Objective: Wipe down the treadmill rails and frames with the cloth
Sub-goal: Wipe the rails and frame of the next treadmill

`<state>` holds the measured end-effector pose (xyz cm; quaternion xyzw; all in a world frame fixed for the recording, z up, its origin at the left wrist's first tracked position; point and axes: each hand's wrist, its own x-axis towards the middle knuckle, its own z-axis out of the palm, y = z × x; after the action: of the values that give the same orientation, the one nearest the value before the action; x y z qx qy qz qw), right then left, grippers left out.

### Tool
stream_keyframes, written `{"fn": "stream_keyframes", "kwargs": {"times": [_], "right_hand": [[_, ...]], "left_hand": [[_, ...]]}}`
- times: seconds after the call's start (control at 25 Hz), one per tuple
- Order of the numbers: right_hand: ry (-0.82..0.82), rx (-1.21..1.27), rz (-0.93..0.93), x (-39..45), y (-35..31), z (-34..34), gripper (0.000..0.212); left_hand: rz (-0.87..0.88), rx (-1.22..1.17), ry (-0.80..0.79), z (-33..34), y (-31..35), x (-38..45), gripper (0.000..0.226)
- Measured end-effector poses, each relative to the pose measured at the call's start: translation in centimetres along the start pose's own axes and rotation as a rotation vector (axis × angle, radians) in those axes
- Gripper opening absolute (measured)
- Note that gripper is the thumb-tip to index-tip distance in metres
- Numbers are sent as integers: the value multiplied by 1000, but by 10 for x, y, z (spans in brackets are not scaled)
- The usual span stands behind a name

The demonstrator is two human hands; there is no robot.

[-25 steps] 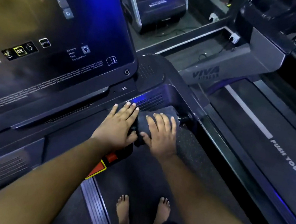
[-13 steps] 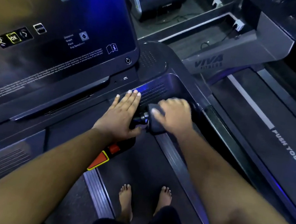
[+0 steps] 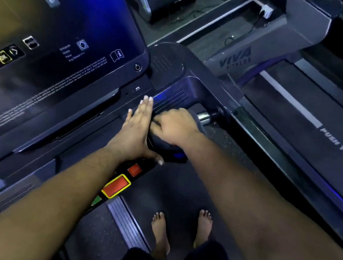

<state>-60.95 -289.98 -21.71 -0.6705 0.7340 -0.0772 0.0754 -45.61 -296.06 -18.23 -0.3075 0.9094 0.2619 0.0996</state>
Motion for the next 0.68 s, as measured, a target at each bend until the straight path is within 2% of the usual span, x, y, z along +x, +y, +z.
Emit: {"fn": "stream_keyframes", "kwargs": {"times": [0.08,0.16,0.32,0.44,0.52,0.68], "right_hand": [[181,-51,-9,-30,2,26,41],[260,-72,-22,-50,8,39,47],[53,-36,92,-2,11,4,48],[252,3,152,-26,5,31,47],[347,-2,217,-53,5,50,57],[172,21,227,-17,33,18,61]], "left_hand": [[12,18,0,2,3,-3,174],[-7,40,6,1,4,0,173],[-29,108,38,2,7,2,170],[-16,187,52,6,6,1,161],[6,241,45,6,5,3,154],[13,241,52,5,5,5,155]]}}
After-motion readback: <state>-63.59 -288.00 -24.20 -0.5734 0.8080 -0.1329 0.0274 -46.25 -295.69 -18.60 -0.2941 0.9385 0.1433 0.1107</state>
